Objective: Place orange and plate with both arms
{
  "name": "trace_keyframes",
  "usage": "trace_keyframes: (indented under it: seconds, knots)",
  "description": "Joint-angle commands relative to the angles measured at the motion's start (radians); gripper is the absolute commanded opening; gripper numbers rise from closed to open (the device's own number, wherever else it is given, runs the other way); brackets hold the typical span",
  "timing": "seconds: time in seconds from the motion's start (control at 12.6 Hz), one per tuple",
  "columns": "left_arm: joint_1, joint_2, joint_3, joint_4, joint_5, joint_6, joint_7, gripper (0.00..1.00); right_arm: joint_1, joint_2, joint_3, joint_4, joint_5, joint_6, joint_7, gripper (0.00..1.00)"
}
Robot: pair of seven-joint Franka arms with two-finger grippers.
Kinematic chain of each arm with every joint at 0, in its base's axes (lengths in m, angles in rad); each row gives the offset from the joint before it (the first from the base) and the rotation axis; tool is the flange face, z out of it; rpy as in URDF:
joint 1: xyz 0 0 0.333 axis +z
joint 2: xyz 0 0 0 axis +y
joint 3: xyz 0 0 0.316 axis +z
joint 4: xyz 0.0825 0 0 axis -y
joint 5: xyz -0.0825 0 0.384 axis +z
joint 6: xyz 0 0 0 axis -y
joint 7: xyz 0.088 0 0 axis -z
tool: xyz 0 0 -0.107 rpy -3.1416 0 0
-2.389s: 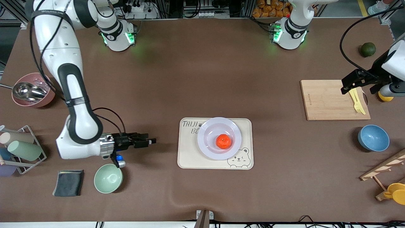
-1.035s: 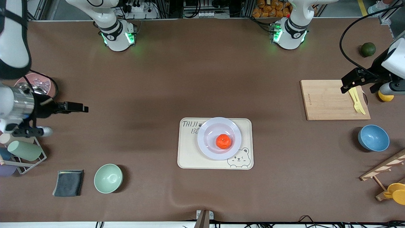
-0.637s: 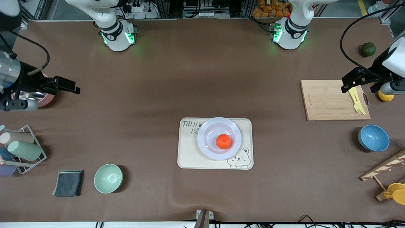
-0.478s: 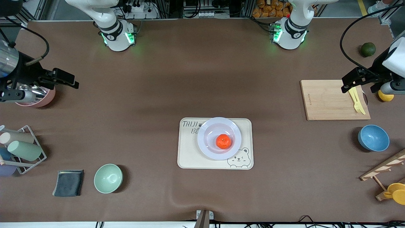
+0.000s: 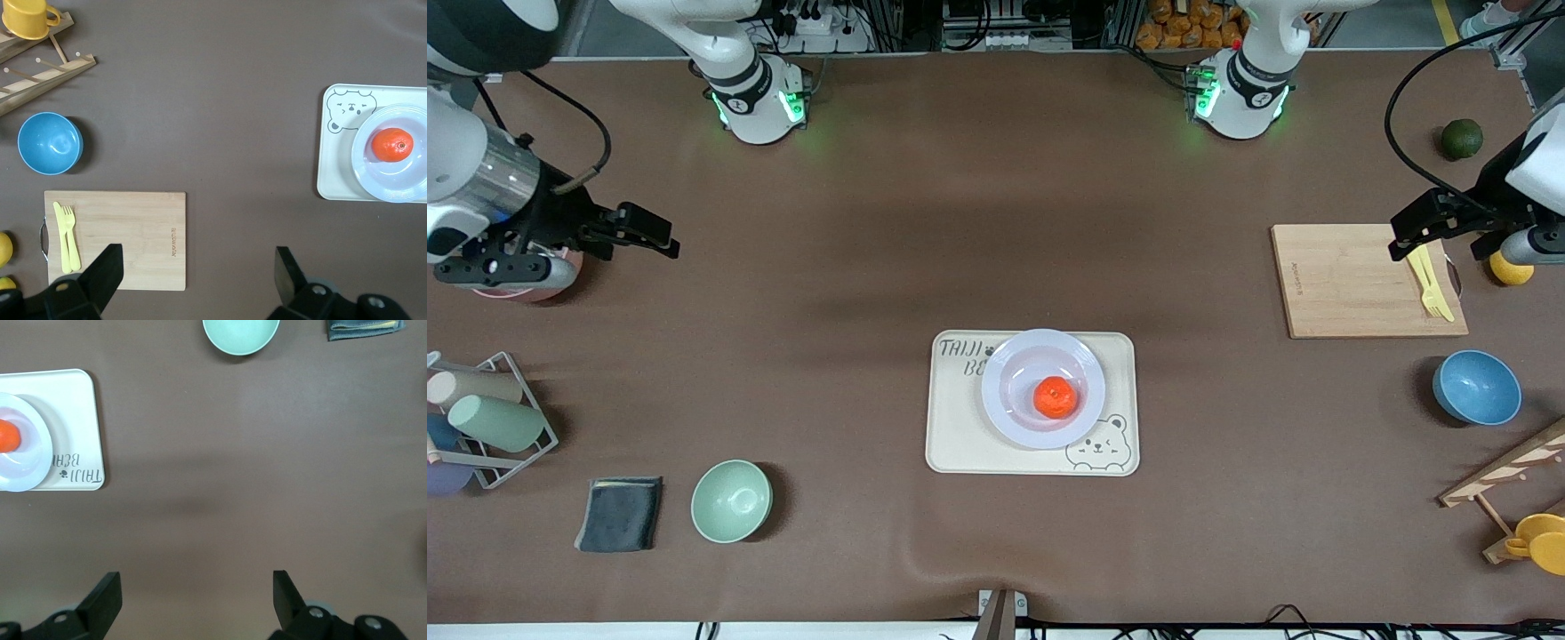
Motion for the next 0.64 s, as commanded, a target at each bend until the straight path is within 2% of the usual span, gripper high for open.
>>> trace_keyframes:
  seconds: [0.0, 0.56]
  knots:
    - [0.005, -0.025, 0.001, -0.011, -0.009, -0.015, 0.021, 1.0, -0.014, -0.036, 0.01, -0.053, -0.02, 0.034, 0.002, 1.0]
    - [0.005, -0.056, 0.001, -0.017, -0.009, -0.038, 0.021, 1.0, -0.034, -0.027, 0.012, -0.047, -0.029, 0.042, 0.0, 1.0]
